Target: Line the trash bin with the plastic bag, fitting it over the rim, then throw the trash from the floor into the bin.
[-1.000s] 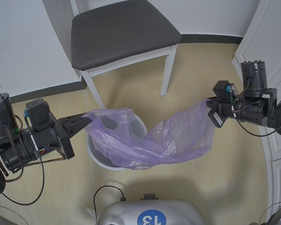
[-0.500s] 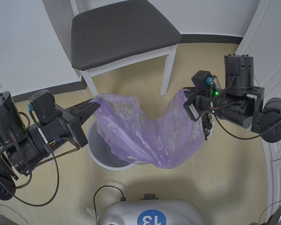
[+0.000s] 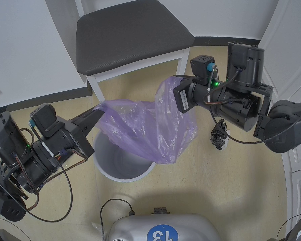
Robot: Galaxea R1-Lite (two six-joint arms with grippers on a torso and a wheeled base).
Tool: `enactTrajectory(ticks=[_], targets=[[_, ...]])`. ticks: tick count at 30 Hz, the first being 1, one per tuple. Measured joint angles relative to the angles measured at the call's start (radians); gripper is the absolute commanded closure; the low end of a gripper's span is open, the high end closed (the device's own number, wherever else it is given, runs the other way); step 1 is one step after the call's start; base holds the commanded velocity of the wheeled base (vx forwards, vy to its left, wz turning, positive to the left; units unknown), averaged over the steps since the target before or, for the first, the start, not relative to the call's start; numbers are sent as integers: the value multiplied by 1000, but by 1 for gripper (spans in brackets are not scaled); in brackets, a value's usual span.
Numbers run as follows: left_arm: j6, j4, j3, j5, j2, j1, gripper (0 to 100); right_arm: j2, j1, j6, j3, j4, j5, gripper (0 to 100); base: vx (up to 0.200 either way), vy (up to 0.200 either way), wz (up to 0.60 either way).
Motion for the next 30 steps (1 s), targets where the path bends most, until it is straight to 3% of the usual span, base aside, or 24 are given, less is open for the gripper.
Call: enactTrajectory(ticks=[4, 10, 18, 30], targets=[[-3, -22, 7, -3, 7, 19, 100, 8, -3, 2, -7, -5, -27, 100, 0, 0, 0], [-2, -23, 23, 1, 6, 24, 100, 37, 3, 15, -12, -57, -154, 100, 0, 0, 0], [6, -11, 51, 0, -23, 23, 100, 79, 39, 81, -41, -52, -154, 100, 0, 0, 0], [7, 47, 74, -9, -23, 19, 100, 114, 133, 99, -39, 51, -154, 100, 0, 0, 0]])
